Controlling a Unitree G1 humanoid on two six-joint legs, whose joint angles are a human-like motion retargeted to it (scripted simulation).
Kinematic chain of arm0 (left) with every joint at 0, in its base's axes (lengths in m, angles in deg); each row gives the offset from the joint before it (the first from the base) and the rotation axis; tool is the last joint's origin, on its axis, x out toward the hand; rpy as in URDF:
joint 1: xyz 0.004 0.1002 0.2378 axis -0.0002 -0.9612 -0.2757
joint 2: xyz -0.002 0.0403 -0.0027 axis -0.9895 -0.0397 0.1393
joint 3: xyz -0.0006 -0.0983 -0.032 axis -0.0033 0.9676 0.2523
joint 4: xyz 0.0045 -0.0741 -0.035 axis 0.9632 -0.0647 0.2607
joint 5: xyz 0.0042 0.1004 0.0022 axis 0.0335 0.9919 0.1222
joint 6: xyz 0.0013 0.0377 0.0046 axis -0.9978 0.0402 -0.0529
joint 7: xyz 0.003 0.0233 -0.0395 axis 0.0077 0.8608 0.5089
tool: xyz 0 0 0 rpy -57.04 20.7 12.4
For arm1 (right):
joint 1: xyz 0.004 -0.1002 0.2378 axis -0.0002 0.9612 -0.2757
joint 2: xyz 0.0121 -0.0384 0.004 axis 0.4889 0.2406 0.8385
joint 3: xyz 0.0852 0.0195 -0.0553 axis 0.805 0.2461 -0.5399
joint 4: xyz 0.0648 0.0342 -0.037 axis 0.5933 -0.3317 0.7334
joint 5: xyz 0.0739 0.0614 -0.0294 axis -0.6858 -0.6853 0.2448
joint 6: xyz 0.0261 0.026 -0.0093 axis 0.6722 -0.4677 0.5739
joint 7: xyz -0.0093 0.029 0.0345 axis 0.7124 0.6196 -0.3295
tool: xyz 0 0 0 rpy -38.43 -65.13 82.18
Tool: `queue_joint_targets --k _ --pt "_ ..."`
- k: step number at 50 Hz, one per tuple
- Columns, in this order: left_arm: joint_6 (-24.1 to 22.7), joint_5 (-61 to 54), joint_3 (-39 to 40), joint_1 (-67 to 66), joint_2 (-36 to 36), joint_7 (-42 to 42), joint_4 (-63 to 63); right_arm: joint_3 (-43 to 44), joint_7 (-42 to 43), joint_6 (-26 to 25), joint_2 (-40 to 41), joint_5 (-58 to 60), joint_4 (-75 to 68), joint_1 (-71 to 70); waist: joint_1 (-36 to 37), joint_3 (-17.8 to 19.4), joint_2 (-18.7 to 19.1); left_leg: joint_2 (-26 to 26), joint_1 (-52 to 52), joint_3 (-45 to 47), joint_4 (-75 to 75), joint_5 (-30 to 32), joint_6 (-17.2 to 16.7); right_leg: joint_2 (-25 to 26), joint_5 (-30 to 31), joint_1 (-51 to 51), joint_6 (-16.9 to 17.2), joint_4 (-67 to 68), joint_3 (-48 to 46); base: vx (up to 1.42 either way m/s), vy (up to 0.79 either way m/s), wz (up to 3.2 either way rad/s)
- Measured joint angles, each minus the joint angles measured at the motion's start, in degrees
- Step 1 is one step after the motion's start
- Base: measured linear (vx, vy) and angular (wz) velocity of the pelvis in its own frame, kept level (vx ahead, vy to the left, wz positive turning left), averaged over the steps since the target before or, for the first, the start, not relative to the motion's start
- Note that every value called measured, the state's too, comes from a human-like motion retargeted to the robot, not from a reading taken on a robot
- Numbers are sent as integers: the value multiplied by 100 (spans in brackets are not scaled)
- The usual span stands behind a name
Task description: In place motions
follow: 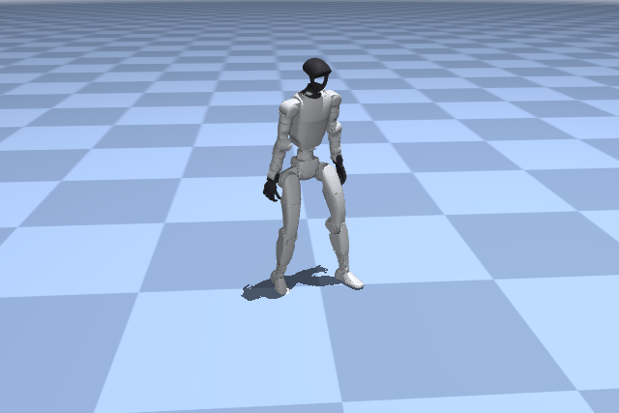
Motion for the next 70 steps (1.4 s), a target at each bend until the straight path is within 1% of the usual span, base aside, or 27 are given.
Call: queue_joint_targets --k 2,3,5,7,10,13,17,19,23,26,28,30,32,35,38,39,42,45,48,50,53,58,60,63,66,67,70 --pt "-161 -191 169 -182 201 83 -325 -43 -532 -260 -67 15 -110 349 474 -76 -114 -73 15 903 -93 -268 -361 -222 110 115 68 -397 -116 -44 -14 -22" --pt "-219 -256 204 -277 293 0 -442 -91 -581 -462 -105 125 -110 493 1089 -155 -256 -45 44 1805 -23 -448 -556 -253 61 194 103 -669 344 -33 -3 -123" --pt "-294 -241 112 -487 362 -155 -625 5 -230 -810 -62 310 -110 772 1464 -266 -253 -276 20 2259 69 -601 -536 -312 162 240 157 -1044 241 -29 -2 160" --pt "-344 -80 25 -684 378 28 -792 77 282 -853 -8 333 -110 1042 17 -223 87 -1073 -12 542 119 -430 -187 -466 528 653 199 -1540 -1676 -39 -3 620" --pt "-270 250 21 -804 340 466 -1048 -71 379 -634 -86 360 -110 1319 236 -281 10 -1825 54 -326 561 -510 207 -683 663 856 324 -1967 -2028 -30 3 233" --pt "-63 505 7 -887 220 497 -1228 -7 -141 -612 -212 672 -110 1471 635 -446 -77 -2257 261 -774 769 -563 383 -719 861 1011 396 -2397 -2428 -30 16 153" --pt "147 581 360 -1186 153 39 -1073 130 -774 -1027 -470 1108 -110 1308 872 -758 -196 -1946 623 98 550 -719 475 -703 880 978 431 -2455 -2874 -5 11 143" --pt "200 373 610 -1240 267 -169 -993 161 -623 -1132 -675 1087 -110 999 722 -823 -188 -1658 735 721 404 -681 376 -670 853 960 449 -2419 -3170 -16 17 167" --pt "45 -195 986 -1139 516 -183 -848 204 228 -729 -1037 634 189 321 90 -822 -193 -880 883 2890 297 -335 88 -737 799 1005 585 -2346 -3883 -28 21 207" --pt "-33 -80 869 -1083 552 -210 -642 428 564 -432 -1198 178 813 131 -259 -975 -160 -626 1076 4616 105 115 197 -760 757 1070 703 -2318 -4370 -9 26 205" --pt "-6 227 656 -1067 506 -211 -476 688 609 -301 -1236 -82 1199 84 -213 -1069 -151 -661 1050 4649 108 405 229 -787 735 1146 788 -2281 -4516 6 40 112" --pt "5 568 406 -1049 433 -183 -333 976 582 -225 -1229 -356 1504 56 55 -1104 -149 -838 953 3830 101 304 239 -842 715 1249 868 -2189 -4527 12 43 19" --pt "-3 806 218 -1009 407 -96 -273 1192 568 -170 -1196 -667 1687 -9 371 -1126 -160 -1036 957 3503 17 186 430 -1038 655 1391 941 -1975 -4741 12 63 -19" --pt "43 898 39 -856 412 -66 -278 1383 633 93 -1021 -1153 1923 -73 548 -1134 74 -1026 1125 3470 -117 66 619 -1254 653 1635 671 -1291 -5116 10 60 48" --pt "58 753 -61 -665 441 -198 -266 1362 399 666 -955 -1333 1993 21 149 -1044 497 -899 1307 2524 -103 -65 774 -1429 474 1724 -265 -9 -4703 15 51 202" --pt "87 738 -84 -557 446 -278 -287 1380 289 730 -919 -1252 1995 103 -34 -1022 572 -905 1353 2283 -100 -81 835 -1429 285 1650 -463 397 -4427 17 49 295" --pt "269 775 -79 -112 444 -485 -425 1496 180 483 -652 -931 1827 370 -409 -986 609 -1057 1400 1495 -134 -61 1022 -1045 -256 844 -623 1609 -2746 16 43 299" --pt "265 605 -86 162 523 -493 -392 1467 271 343 -430 -721 1285 615 -426 -960 532 -1122 1443 1149 -140 -60 1142 -176 -240 185 -667 1924 -1463 11 15 230" --pt "51 331 -209 295 544 -809 -245 1324 41 108 -181 -254 851 804 -389 -793 401 -1263 1558 751 -128 -110 1251 419 -118 -143 -766 1639 -793 24 22 179" --pt "32 347 -194 356 524 -1052 -172 1186 -7 -18 -7 -20 668 927 -488 -628 313 -1350 1676 473 -105 -153 1319 655 -14 -337 -751 1268 -546 20 7 191" --pt "110 449 -138 408 476 -1099 -212 994 -38 21 150 120 409 1063 -680 -417 89 -1603 1851 12 -39 -264 1428 734 248 -558 -437 305 -295 41 13 197" --pt "301 564 -265 306 355 -976 -565 1038 -51 -80 174 202 52 1287 -975 -173 -312 -2174 2334 -812 151 -590 1663 385 612 -897 531 -1407 129 49 4 200" --pt "436 673 -303 178 308 -992 -686 1070 -7 -179 95 116 -89 1361 -989 -100 -366 -2304 2593 -1068 239 -757 1763 301 585 -1015 1081 -1866 517 70 2 141" --pt "616 804 -325 -117 252 -1054 -748 1108 66 -398 -51 -90 -110 1446 -895 -54 -311 -2321 2887 -1216 438 -939 1882 348 515 -954 1063 -1946 1185 82 -2 98" --pt "728 896 -260 -502 181 -1100 -756 1200 140 -587 -207 -371 -110 1489 -889 -182 -359 -2393 2996 -1304 892 -834 1991 144 1324 -694 721 -1714 855 73 -4 113" --pt "766 931 -207 -619 164 -1104 -784 1244 162 -644 -253 -508 -110 1490 -903 -259 -388 -2414 2960 -1308 1159 -684 2013 50 1473 -621 655 -1614 775 88 -7 136" --pt "825 829 -133 -781 207 -939 -1029 1485 286 -695 -377 -1081 -110 1312 -730 -421 -330 -2236 2224 -890 2762 394 1905 -45 1059 -473 518 -1265 1019 67 -3 112"
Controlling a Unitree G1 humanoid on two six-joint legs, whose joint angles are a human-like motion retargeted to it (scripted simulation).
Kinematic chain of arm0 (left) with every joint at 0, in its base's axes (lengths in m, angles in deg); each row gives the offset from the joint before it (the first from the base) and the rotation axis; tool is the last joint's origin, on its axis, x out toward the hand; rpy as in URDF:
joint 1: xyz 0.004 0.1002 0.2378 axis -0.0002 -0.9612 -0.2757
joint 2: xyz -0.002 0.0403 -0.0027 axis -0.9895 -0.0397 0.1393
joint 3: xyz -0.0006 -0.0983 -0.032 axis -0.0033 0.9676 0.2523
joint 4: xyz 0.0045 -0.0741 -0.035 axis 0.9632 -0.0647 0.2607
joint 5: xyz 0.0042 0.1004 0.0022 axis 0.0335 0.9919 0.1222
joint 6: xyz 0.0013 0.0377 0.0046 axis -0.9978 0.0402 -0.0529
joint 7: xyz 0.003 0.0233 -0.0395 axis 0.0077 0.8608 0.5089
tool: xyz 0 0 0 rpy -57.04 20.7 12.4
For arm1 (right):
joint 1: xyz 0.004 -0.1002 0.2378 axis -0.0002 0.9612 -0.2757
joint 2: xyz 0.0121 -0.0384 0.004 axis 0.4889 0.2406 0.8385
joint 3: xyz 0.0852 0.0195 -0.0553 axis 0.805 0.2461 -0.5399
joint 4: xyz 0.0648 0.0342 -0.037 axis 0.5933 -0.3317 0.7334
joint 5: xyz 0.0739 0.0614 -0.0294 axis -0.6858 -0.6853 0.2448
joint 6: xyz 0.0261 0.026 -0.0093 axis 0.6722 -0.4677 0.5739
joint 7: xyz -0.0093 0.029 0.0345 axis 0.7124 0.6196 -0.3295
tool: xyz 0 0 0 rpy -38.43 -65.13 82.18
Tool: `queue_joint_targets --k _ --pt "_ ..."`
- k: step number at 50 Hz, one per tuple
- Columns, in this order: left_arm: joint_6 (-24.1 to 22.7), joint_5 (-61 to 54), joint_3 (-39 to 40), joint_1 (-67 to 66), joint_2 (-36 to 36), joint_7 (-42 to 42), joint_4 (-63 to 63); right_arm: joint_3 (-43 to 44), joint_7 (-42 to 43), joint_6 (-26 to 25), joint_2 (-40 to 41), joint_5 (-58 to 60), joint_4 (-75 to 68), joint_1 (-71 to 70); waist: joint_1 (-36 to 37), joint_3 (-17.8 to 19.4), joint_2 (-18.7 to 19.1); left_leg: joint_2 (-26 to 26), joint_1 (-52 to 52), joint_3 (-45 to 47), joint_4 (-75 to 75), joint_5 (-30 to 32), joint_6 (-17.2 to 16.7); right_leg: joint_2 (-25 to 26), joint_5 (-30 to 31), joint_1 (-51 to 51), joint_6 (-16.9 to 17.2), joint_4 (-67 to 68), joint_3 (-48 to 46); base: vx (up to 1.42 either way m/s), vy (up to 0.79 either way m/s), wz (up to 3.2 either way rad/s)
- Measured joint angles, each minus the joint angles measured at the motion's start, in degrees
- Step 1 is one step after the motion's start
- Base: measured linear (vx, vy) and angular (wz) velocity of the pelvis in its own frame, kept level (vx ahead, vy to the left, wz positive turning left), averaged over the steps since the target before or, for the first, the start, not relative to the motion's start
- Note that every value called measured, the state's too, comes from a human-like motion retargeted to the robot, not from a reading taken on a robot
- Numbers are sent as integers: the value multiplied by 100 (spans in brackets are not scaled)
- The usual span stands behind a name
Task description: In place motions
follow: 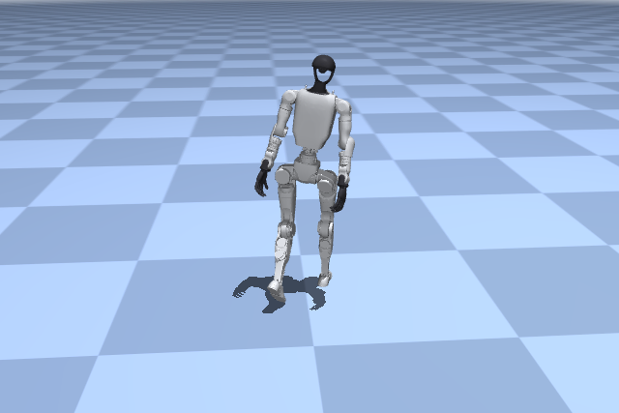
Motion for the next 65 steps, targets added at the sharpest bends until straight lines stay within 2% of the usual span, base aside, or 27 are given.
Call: queue_joint_targets --k 3,5,7,8,10,12,15,20,23,24,27,30,33,35,37,38,40,43,45,49,52,55,57,58,60,62,65 --pt "-266 -393 -81 107 -120 -57 -248 -6 8 209 -61 -517 181 -378 -218 22 -114 544 -956 610 1732 1080 268 -531 -231 405 -24 -123 -990 42 -11 181" --pt "-249 -283 -30 178 -168 -358 -194 -187 -51 256 -108 -736 343 -711 -201 70 -1 1137 -1446 852 2628 689 335 -298 -388 675 -238 -232 -1465 45 -32 106" --pt "-294 -40 24 185 -142 -583 -66 -381 -27 249 -206 -709 507 -1079 179 194 53 1699 -1798 1457 3102 18 335 -82 -560 874 -386 -211 -1370 50 -27 -33" --pt "-402 20 2 181 -124 -642 -11 -472 4 236 -260 -611 598 -1271 347 230 55 1766 -1986 1722 3147 -51 335 -117 -604 967 -387 -244 -1395 46 -5 -21" --pt "-641 56 -110 152 -87 -630 41 -673 32 217 -380 -313 820 -1611 543 198 -18 1479 -2397 2134 2771 68 335 -372 -677 1078 -331 -325 -1618 34 12 42" --pt "-708 96 -194 144 -23 -491 22 -928 1 214 -520 15 1093 -1906 615 87 -63 812 -2829 2102 1761 421 46 -576 -838 1061 -291 -266 -1766 33 13 87" --pt "-612 178 -213 141 23 -384 -93 -1359 -23 246 -676 459 1533 -2286 909 82 168 327 -3121 1425 2 716 -849 -263 -1177 1221 -439 -128 -1853 48 -2 22" --pt "-471 367 -126 -34 42 -629 -262 -1603 170 380 -556 950 2189 -2705 1398 172 593 616 -2971 1361 -3004 544 -1976 416 -1667 1934 -608 -154 -1935 62 0 -11" --pt "-380 413 -89 -193 37 -647 -375 -1446 101 663 -204 800 2455 -2777 1248 91 564 785 -3077 1831 -3508 457 -2298 518 -1881 2365 -571 -263 -2259 69 6 78" --pt "-337 448 -50 -234 31 -644 -416 -1389 -22 764 -60 706 2536 -2755 1230 43 529 859 -3132 2050 -3340 511 -2062 545 -1921 2476 -564 -275 -2302 68 6 59" --pt "-244 662 202 -345 3 -470 -419 -1234 -523 965 374 366 2618 -2599 1359 -151 245 1047 -3138 3037 -2783 780 -911 440 -1837 2648 -533 -168 -2267 88 15 5" --pt "-405 644 420 -462 -8 109 -277 -1037 -1026 993 603 205 2310 -2287 1490 -421 -4 1044 -3141 2550 -2305 1066 -521 281 -1359 2759 -585 145 -2378 91 22 24" --pt "-492 262 575 -434 -3 401 -214 -972 -1191 859 602 497 1641 -1880 1693 -459 33 987 -2761 1993 -2113 548 -347 129 -539 2676 -1183 1308 -2368 95 26 18" --pt "-414 -55 648 -258 30 329 -166 -1041 -1071 695 499 797 1090 -1727 1409 -459 291 1051 -2416 1573 -2033 203 -292 210 -6 2468 -1692 2326 -2658 80 25 123" --pt "-326 -406 648 -69 54 93 -66 -1252 -909 412 402 1192 630 -1571 1084 -463 482 1144 -2060 1480 -2034 -50 -242 172 -196 2149 -2084 3398 -3039 94 30 147" --pt "-291 -544 615 30 48 -34 0 -1359 -828 254 386 1396 497 -1449 904 -475 542 1135 -1927 1344 -2038 -152 -223 188 -364 1906 -2085 3813 -3028 81 21 143" --pt "-235 -699 519 284 6 -238 148 -1509 -649 64 396 1747 371 -1151 638 -519 694 1158 -1705 993 -2108 -318 -208 424 -401 1319 -2027 4285 -2855 71 13 124" --pt "-166 -636 305 817 -111 -415 420 -1589 -435 211 453 1961 359 -706 627 -539 691 1162 -1320 1166 -2320 -523 -153 910 -372 462 -1643 4143 -2148 67 9 70" --pt "-184 -532 126 1135 -162 -463 653 -1556 -357 356 533 1989 364 -420 451 -487 611 982 -1054 941 -2446 -638 -92 989 -327 15 -1345 3642 -1914 70 7 116" --pt "-429 -447 -285 1637 -240 -568 1110 -1223 -432 367 679 1875 153 -102 71 -322 254 440 -413 688 -2647 -931 93 684 -133 -378 -776 1468 -1545 77 4 122" --pt "-617 -260 -489 1942 -255 -680 1339 -1006 -680 178 692 1432 0 7 -279 -64 -51 -16 214 338 -2648 -1237 239 265 -141 -479 -65 -262 -1424 85 0 135" --pt "-712 -49 -712 2109 -303 -824 1438 -888 -982 -50 685 1001 0 92 -429 141 -83 0 914 271 -2659 -1531 241 140 -362 -542 912 -1180 -1296 86 -9 85" --pt "-708 79 -883 2020 -287 -840 1445 -850 -1005 -129 685 875 0 175 -614 65 -100 -60 1147 35 -2545 -1502 300 83 -174 -535 554 -891 -1083 104 -5 84" --pt "-674 172 -935 1976 -269 -851 1458 -845 -1014 -232 639 787 0 96 -621 -2 -96 -93 1156 -12 -2400 -1471 314 128 153 -601 265 -640 -966 111 -12 51" --pt "-629 311 -1018 1762 -200 -811 1429 -829 -826 -362 598 713 0 -40 -651 -213 -46 -56 1153 89 -2108 -1231 322 134 653 -567 106 -351 -856 99 -14 15" --pt "-598 380 -1056 1423 -122 -740 1367 -830 -516 -309 587 724 0 -237 -593 -279 43 209 1055 549 -1402 -593 335 416 519 -394 -23 -2 -264 110 -23 -6" --pt "-506 405 -1051 997 -45 -617 1245 -896 -272 20 583 772 2 -665 -386 51 205 1036 341 1079 1010 451 335 886 71 245 -422 241 -211 98 -32 -43"
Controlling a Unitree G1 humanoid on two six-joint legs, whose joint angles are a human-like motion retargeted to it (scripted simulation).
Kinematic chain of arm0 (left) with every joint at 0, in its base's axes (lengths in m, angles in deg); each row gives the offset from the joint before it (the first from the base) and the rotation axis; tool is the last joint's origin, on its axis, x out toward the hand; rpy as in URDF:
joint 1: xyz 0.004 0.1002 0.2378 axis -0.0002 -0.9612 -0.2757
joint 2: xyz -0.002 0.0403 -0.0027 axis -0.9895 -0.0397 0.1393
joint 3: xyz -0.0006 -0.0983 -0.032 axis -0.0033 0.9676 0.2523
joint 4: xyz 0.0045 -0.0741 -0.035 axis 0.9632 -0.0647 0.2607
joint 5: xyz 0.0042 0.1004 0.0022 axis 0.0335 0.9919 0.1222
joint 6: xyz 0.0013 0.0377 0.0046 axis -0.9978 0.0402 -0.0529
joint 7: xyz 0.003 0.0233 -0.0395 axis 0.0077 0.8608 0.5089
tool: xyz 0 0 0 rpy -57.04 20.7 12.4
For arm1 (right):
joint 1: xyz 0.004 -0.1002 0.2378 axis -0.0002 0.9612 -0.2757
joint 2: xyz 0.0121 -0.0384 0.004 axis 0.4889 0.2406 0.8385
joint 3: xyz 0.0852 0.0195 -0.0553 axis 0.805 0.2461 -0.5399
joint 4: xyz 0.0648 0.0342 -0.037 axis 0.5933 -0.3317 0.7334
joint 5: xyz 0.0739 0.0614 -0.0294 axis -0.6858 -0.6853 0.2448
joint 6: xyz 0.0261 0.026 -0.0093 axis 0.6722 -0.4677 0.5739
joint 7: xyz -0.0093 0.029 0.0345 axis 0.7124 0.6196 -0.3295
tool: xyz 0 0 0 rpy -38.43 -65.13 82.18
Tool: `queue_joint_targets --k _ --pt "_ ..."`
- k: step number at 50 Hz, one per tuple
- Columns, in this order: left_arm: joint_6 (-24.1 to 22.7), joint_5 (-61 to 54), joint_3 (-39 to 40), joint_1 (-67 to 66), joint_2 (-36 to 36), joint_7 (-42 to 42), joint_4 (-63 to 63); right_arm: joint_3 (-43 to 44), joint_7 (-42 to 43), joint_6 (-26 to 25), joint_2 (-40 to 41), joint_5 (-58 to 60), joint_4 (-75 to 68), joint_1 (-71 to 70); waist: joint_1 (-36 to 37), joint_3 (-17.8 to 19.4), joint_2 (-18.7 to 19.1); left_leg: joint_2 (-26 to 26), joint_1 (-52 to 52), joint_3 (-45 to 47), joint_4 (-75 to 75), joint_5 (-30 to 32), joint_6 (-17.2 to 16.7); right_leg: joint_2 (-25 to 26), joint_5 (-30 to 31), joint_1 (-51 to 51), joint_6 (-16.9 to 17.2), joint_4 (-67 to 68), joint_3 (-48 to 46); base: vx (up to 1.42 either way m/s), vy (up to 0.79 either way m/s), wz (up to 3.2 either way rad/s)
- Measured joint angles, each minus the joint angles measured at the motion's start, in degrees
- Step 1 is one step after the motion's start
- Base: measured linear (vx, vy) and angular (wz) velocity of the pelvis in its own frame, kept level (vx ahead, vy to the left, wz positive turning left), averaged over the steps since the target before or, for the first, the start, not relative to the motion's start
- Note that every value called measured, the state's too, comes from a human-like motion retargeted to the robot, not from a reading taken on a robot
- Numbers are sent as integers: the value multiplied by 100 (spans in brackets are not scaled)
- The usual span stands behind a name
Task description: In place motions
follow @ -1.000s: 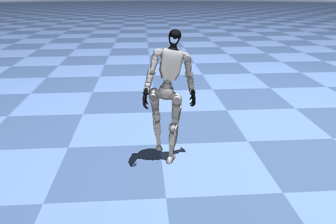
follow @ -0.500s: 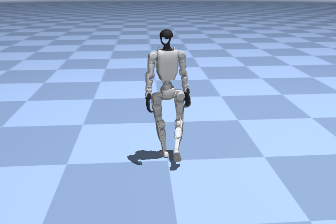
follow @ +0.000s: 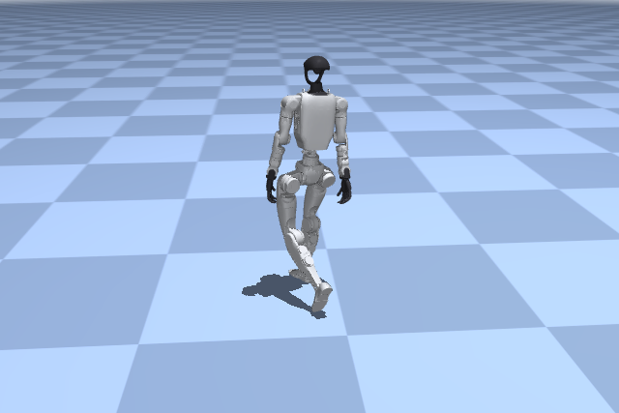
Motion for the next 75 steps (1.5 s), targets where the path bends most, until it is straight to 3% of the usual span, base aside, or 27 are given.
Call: queue_joint_targets --k 2,6,8,10,15,18,20,22,23,25,28,30,33,35,38,44,48,52,54,57,60,62,64,67,70,73,75 --pt "27 56 8 -134 1 36 -91 -157 -67 120 18 -114 211 -236 12 92 -61 318 -500 174 1124 415 0 -166 -322 337 -209 18 -586 96 -15 24" --pt "109 182 203 -445 45 488 -232 -520 -120 187 -79 -267 470 -738 371 194 -124 1316 -1746 672 2523 -813 0 -206 -839 956 -406 -50 -746 78 -10 48" --pt "80 91 317 -621 71 671 -326 -664 -38 187 -160 -111 596 -953 607 101 -153 1176 -2550 823 2474 -922 0 -426 -904 1181 -329 -278 -965 70 28 78" --pt "57 -12 442 -812 117 709 -426 -804 55 207 -295 138 768 -1086 780 -140 -352 512 -3261 1137 1551 -678 0 -880 -948 1206 -147 -435 -1097 51 39 96" --pt "216 -400 1046 -1061 100 522 -780 -1176 103 333 -765 666 1123 -1549 1577 -134 -220 -259 -3776 526 -2337 -40 -1453 -562 -1288 1646 -272 -488 -1125 76 9 -10" --pt "284 -784 1456 -1224 101 524 -1107 -1214 108 312 -880 923 1269 -1778 1823 -105 -118 -156 -3656 65 -4278 -89 -2051 -333 -1420 2219 -347 -614 -1219 90 9 -30" --pt "307 -954 1713 -1448 107 536 -1256 -1214 154 291 -835 971 1349 -1834 1791 -164 -150 49 -3501 508 -4502 -207 -2389 -274 -1427 2484 -395 -510 -1214 101 19 -2" --pt "375 -965 1941 -1713 149 550 -1350 -1085 210 294 -665 984 1533 -1694 1869 -397 -233 190 -3506 1003 -3905 -492 -1698 -294 -1235 2572 -440 -256 -1027 130 36 -39" --pt "420 -947 2056 -1820 166 578 -1411 -962 203 354 -554 1016 1668 -1545 1891 -582 -231 416 -3490 1545 -3794 -15 -1658 -281 -1044 2571 -485 -99 -995 132 40 -16" --pt "488 -872 2231 -2003 177 652 -1503 -710 191 653 -321 978 1816 -1188 1702 -961 -228 45 -3581 36 -3613 357 -1276 -317 -400 2481 -745 373 -1340 129 38 58" --pt "508 -910 2247 -2022 160 719 -1532 -595 176 1070 -39 413 1618 -749 1327 -958 -143 -66 -3262 -604 -3074 -445 -1113 -440 501 2120 -1297 2093 -1786 104 21 120" --pt "514 -1032 2002 -1772 98 749 -1537 -485 5 1002 -2 28 1359 -611 1011 -665 24 -10 -2733 -642 -2937 -834 -1005 -732 311 1976 -1662 3397 -2628 95 21 150" --pt "532 -1122 1588 -1288 47 866 -1492 -369 -509 715 -2 213 990 -407 1140 -597 218 158 -2101 -440 -3097 -1240 -883 -668 -232 1117 -1666 4399 -2312 86 14 9" --pt "525 -1025 1404 -954 4 853 -1360 -407 -656 652 13 515 805 -238 1087 -705 351 321 -1959 -553 -3135 -1442 -913 -354 -250 361 -1544 4515 -2131 77 4 4" --pt "464 -831 1080 -356 -34 638 -1001 -501 -459 619 -33 801 552 -35 799 -681 334 196 -1563 -480 -3362 -1646 -808 -91 -198 -470 -935 3768 -1888 85 10 77" --pt "238 -657 508 727 -181 178 -78 -449 -238 439 -37 900 82 259 112 -273 -208 -640 -442 -822 -3652 -2112 -553 -725 208 -937 105 108 -1474 79 -2 122" --pt "-53 -720 204 899 -202 309 735 -254 -494 176 -23 819 -2 470 -282 -164 -248 -667 377 -1030 -3637 -2375 -518 -982 -395 -996 1008 -1351 -889 100 -17 105" --pt "-317 -564 192 490 -201 422 1239 -92 -639 -193 -66 635 -2 601 -445 -582 -304 -737 594 -1193 -3129 -1957 -539 -1198 425 -882 689 -847 -1816 113 -28 17" --pt "-333 -493 202 115 -109 546 1265 56 -563 -293 -100 516 -2 568 -328 -913 -298 -673 443 -747 -2624 -1181 -377 -931 620 -920 632 -477 -532 117 -26 -39" --pt "-242 -515 138 -357 52 630 939 267 -394 -116 -119 250 -2 424 -176 -912 -116 -115 -232 -123 -629 -15 0 -616 221 -488 399 -153 -205 116 -29 -38" --pt "-37 -431 279 -483 76 420 365 99 -346 124 -125 -290 -1 16 -232 -649 -164 391 -882 96 1208 33 0 -663 -161 229 70 -194 -1128 84 -27 10" --pt "84 -295 389 -567 70 349 39 -53 -305 195 -157 -588 85 -265 -80 -481 -150 1211 -1250 530 1997 -896 0 -402 -508 603 -134 -110 -1085 79 -31 -12" --pt "100 -234 482 -755 97 497 -191 -169 -263 266 -187 -651 222 -493 197 -436 -157 1472 -1830 806 2374 -1231 0 -396 -652 912 -167 -215 -1012 77 -8 -41" --pt "23 -267 586 -1100 147 805 -473 -403 -295 343 -245 -431 528 -768 536 -670 -371 669 -2884 1195 1684 -1064 -62 -864 -714 1044 -33 -459 -1050 63 26 5" --pt "90 -256 786 -1370 127 919 -740 -709 -365 428 -377 -45 884 -1032 937 -796 -420 -192 -3541 910 -222 -700 -844 -908 -914 1132 -41 -494 -1026 70 10 -28" --pt "191 -314 1096 -1525 104 917 -1076 -966 -272 522 -539 374 1182 -1301 1433 -638 -132 -367 -3529 111 -2724 -527 -1621 -446 -1136 1604 -185 -581 -883 72 4 -87" --pt "225 -438 1329 -1638 122 930 -1268 -1120 -157 577 -619 625 1335 -1438 1664 -568 5 -212 -3401 362 -4064 -576 -1944 -248 -1269 1998 -261 -667 -883 82 11 -65"
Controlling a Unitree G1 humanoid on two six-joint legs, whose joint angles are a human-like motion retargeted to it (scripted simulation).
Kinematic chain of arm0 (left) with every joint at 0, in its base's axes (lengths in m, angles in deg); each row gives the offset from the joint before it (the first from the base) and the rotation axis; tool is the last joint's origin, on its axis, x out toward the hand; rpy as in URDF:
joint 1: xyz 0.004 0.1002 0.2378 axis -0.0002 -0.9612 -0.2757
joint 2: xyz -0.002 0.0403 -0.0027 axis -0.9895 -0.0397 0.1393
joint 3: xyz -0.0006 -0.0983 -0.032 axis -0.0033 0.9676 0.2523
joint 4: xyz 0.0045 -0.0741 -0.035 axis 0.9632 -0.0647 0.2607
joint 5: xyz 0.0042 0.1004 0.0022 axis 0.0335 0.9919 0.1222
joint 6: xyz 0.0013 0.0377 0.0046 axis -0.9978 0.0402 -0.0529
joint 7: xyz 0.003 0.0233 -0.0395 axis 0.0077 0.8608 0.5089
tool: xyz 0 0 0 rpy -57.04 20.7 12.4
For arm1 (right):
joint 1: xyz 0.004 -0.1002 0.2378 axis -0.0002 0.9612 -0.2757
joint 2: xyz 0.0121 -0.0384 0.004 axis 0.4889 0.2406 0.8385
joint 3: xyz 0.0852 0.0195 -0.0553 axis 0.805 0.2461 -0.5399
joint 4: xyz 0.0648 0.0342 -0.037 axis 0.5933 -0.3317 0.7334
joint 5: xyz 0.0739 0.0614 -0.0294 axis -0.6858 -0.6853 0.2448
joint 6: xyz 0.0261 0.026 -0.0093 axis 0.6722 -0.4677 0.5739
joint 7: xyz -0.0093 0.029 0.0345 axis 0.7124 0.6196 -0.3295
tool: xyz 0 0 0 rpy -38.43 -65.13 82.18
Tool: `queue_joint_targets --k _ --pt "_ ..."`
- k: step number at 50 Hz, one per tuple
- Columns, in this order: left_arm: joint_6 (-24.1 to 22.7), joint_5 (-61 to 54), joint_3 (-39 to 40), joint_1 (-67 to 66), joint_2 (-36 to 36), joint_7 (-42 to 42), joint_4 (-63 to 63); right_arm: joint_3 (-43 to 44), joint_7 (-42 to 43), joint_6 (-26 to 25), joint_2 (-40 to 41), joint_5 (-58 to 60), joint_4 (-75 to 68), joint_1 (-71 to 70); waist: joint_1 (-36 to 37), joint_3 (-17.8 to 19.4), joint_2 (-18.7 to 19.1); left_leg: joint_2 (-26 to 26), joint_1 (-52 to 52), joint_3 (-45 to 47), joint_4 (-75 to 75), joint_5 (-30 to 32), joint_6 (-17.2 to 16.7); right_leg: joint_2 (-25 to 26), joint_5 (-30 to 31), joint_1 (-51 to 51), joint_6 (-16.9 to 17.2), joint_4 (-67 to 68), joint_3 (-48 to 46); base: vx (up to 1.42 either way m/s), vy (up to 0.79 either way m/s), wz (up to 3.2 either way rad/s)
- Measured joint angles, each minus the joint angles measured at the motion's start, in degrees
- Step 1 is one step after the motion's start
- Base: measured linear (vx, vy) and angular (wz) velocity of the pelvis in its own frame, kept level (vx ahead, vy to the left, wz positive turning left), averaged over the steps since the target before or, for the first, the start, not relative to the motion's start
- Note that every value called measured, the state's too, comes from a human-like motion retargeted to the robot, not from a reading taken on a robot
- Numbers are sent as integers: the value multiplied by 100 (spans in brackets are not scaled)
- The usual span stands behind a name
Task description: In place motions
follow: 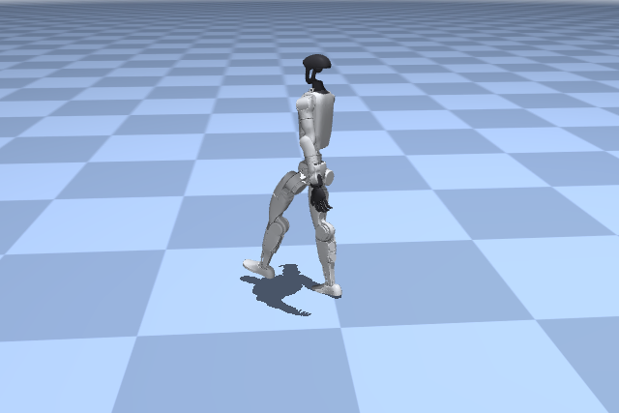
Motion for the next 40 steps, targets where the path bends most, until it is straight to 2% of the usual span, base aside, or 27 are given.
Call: queue_joint_targets --k 2,3,5,7,8,10,12,13,15,17,20,23,25,27,30,32,33,35,37,38,40 --pt "37 -110 233 -163 20 53 -102 -131 120 37 -28 183 66 -76 -52 -66 -3 112 -38 66 -475 13 -415 7 -72 269 16 21 -71 84 16 6" --pt "56 -132 343 -251 29 84 -151 -171 173 34 -15 262 82 -76 -83 -120 55 170 -65 114 -282 -88 -323 102 -77 366 5 113 -12 110 28 21" --pt "136 -182 468 -356 32 112 -291 -165 253 -5 62 353 152 60 -149 -377 6 212 -186 646 317 -182 357 84 63 409 49 323 9 106 29 26" --pt "312 -173 607 -333 -18 141 -403 -81 318 22 237 237 157 305 -152 -567 30 117 -112 -148 375 439 455 127 527 472 26 644 -139 103 29 41" --pt "389 -170 646 -315 -35 150 -407 -9 326 81 305 118 83 427 -178 -622 35 102 -3 -298 469 553 558 95 903 487 -36 900 -357 102 26 49" --pt "408 -189 672 -331 -43 100 -332 110 279 221 425 -134 -143 700 -62 -631 70 -12 300 -786 683 162 789 -56 1682 411 -243 1831 -626 110 26 27" --pt "336 -289 654 -237 -61 -36 -194 147 193 275 515 -331 -395 872 -169 -530 134 20 670 -959 830 -208 853 -115 2196 37 -553 3186 -875 91 16 43" --pt "316 -359 635 -124 -76 -121 -117 123 164 244 555 -411 -491 903 -221 -428 202 69 868 -1012 872 -378 884 -203 2265 -157 -684 3857 -1089 74 10 22" --pt "325 -514 547 198 -94 -278 22 49 120 105 607 -499 -573 920 -176 -214 367 341 1330 -576 874 -692 957 -543 1607 -594 -1041 5021 -1430 82 11 -12" --pt "300 -661 325 503 -118 -395 156 -8 112 79 659 -394 -448 1060 -327 -117 497 404 1652 -682 851 -936 1006 -474 1356 -1016 -1259 5235 -1549 73 7 45" --pt "238 -661 15 974 -189 -580 419 -107 92 209 717 -121 -106 1296 -688 -4 522 350 1982 -917 799 -1162 1069 -77 1227 -1808 -852 4911 -1300 70 4 90" --pt "158 -477 -388 1380 -315 -838 853 -161 73 215 724 167 191 1463 -1012 51 310 45 2351 -1036 674 -1382 1187 173 1387 -2363 -249 3469 -901 76 2 89" --pt "58 -316 -640 1629 -438 -974 1163 -177 47 172 733 319 348 1531 -1204 98 33 -317 2620 -1115 601 -1530 1288 106 1610 -2504 96 2073 -602 72 -4 84" --pt "-54 -151 -867 1839 -567 -1035 1462 -183 -8 144 739 386 494 1583 -1392 171 -272 -697 2978 -1233 552 -1705 1375 -178 1796 -2557 357 715 -273 76 -9 93" --pt "-222 72 -1167 2027 -701 -1042 1861 -181 -67 156 753 380 745 1697 -1563 293 -386 -811 3625 -1352 499 -1982 1425 -488 1440 -2632 695 -447 35 88 -14 86" --pt "-310 163 -1323 2054 -711 -1022 2024 -173 -112 179 738 393 910 1779 -1658 293 -370 -784 3891 -1504 670 -2052 1412 -591 1346 -2522 637 -556 -185 92 -16 74" --pt "-341 219 -1337 2023 -693 -1008 2081 -188 -141 186 734 427 984 1810 -1678 233 -372 -791 3936 -1557 809 -2020 1398 -622 1467 -2457 405 -426 -350 94 -19 44" --pt "-384 331 -1300 1874 -597 -952 2126 -220 -207 174 734 541 1110 1864 -1641 -17 -445 -848 3882 -1369 1204 -1767 1364 -875 1990 -2327 310 -296 -1357 94 -21 23" --pt "-421 335 -1284 1657 -438 -862 2030 -223 -259 140 750 677 1257 1907 -1661 -146 -466 -718 3662 -997 2017 -959 1471 -773 1917 -2228 183 4 -516 86 -20 49" --pt "-424 299 -1299 1574 -344 -810 1933 -220 -287 111 761 734 1383 1920 -1668 -92 -459 -574 3404 -809 2699 -399 1525 -793 1768 -2061 170 97 -483 74 -19 74" --pt "-371 209 -1288 1499 -202 -775 1640 -272 -352 89 765 873 1719 1925 -1768 45 -418 -179 2716 -538 4290 243 1593 -860 1554 -1683 214 118 -672 77 -27 99"
